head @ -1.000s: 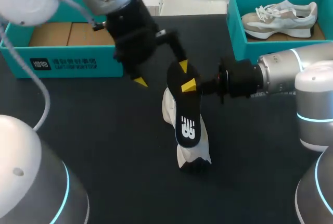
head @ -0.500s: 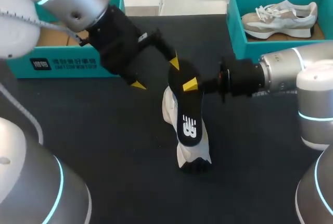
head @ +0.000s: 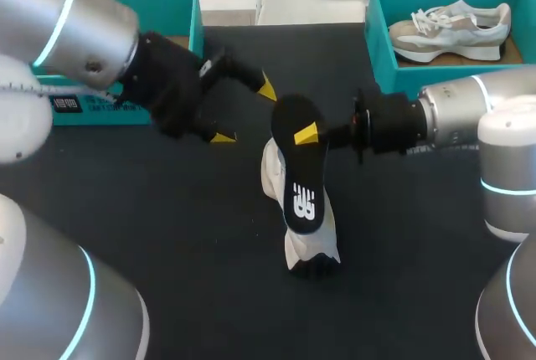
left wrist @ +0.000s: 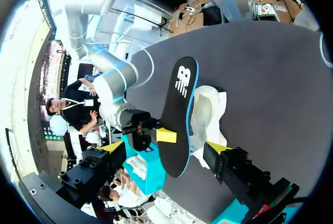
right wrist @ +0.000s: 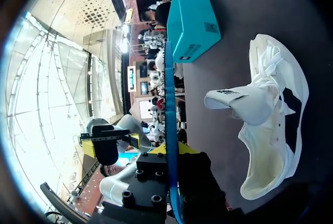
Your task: Take the shoe out of the shoebox, open the shoe tongue, remove and reinsert the insole, then place the shoe into the shoebox
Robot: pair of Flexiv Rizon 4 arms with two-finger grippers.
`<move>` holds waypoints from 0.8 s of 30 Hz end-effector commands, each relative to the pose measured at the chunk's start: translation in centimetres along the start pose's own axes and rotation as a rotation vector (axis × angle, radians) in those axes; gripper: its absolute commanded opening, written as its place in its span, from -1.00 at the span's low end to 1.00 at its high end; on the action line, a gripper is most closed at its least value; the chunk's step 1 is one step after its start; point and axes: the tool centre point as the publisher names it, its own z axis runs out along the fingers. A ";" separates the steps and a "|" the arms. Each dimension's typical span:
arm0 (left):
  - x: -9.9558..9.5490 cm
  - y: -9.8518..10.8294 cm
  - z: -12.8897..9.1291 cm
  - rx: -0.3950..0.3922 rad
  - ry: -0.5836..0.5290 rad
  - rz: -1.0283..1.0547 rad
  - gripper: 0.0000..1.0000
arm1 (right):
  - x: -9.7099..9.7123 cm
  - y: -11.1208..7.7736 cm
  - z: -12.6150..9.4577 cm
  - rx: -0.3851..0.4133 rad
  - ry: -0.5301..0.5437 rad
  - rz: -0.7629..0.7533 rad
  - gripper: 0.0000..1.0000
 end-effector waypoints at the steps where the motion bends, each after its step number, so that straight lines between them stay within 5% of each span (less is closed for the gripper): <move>1: 0.6 -0.1 -0.3 0.014 -0.602 0.016 1.00 | 0.2 -0.1 0.2 -0.003 -0.006 0.002 -1.00; 8: 0.4 0.5 -0.2 0.113 -0.649 0.061 1.00 | 0.2 -0.3 0.0 -0.007 -0.007 0.004 -1.00; 24: 0.7 0.6 0.2 0.097 -0.593 0.061 1.00 | -0.4 -0.3 0.0 -0.019 0.006 -0.004 -1.00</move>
